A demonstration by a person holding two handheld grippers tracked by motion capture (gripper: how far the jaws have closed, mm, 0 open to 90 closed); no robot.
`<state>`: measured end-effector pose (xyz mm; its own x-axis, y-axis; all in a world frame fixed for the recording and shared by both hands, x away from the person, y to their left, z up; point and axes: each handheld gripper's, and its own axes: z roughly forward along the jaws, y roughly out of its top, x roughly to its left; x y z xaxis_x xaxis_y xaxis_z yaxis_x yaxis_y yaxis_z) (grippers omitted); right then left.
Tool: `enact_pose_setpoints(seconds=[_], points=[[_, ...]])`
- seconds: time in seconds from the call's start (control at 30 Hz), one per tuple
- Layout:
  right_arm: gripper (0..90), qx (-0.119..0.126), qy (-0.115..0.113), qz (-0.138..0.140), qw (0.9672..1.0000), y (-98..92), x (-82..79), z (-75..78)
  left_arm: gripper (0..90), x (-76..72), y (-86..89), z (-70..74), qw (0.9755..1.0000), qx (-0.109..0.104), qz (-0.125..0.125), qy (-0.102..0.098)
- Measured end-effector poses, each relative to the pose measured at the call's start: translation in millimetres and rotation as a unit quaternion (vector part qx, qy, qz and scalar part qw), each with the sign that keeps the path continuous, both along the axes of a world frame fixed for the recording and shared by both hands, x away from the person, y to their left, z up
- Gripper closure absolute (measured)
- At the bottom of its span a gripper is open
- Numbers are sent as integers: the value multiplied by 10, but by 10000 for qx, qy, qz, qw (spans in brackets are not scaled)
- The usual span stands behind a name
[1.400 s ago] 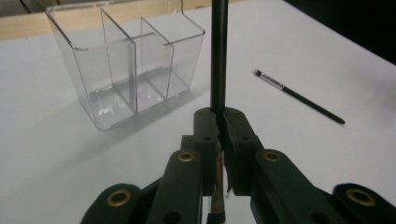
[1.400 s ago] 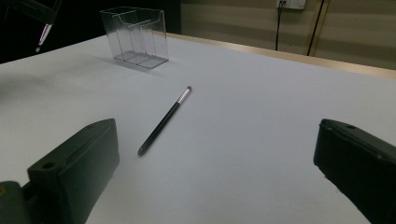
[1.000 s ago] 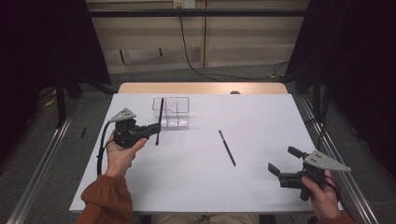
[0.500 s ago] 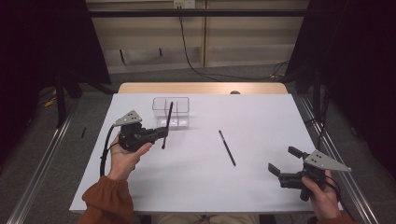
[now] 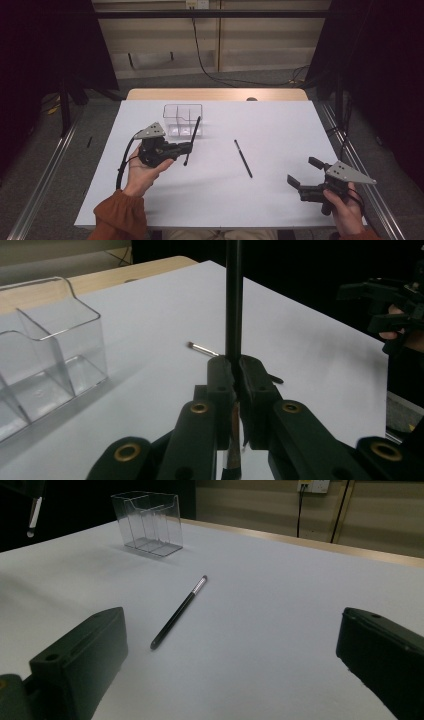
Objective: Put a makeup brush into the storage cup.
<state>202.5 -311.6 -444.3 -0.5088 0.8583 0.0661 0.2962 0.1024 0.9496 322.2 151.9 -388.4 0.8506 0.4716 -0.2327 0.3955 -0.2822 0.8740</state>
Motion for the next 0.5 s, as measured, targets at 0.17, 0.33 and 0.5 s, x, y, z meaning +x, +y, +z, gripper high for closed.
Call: enact_pose_setpoints(seconds=[0.17,0.33,0.5], points=[[0,8,1,-3,10000,2,-3,2,848,-26,-89,12,9999,11,-155,50],[0,6,3,-2,10000,2,-2,2,848,-58,-196,21,9995,105,-312,25],[0,10,-2,0,10000,1,-2,1,848,-64,-298,14,9988,183,-448,64]])
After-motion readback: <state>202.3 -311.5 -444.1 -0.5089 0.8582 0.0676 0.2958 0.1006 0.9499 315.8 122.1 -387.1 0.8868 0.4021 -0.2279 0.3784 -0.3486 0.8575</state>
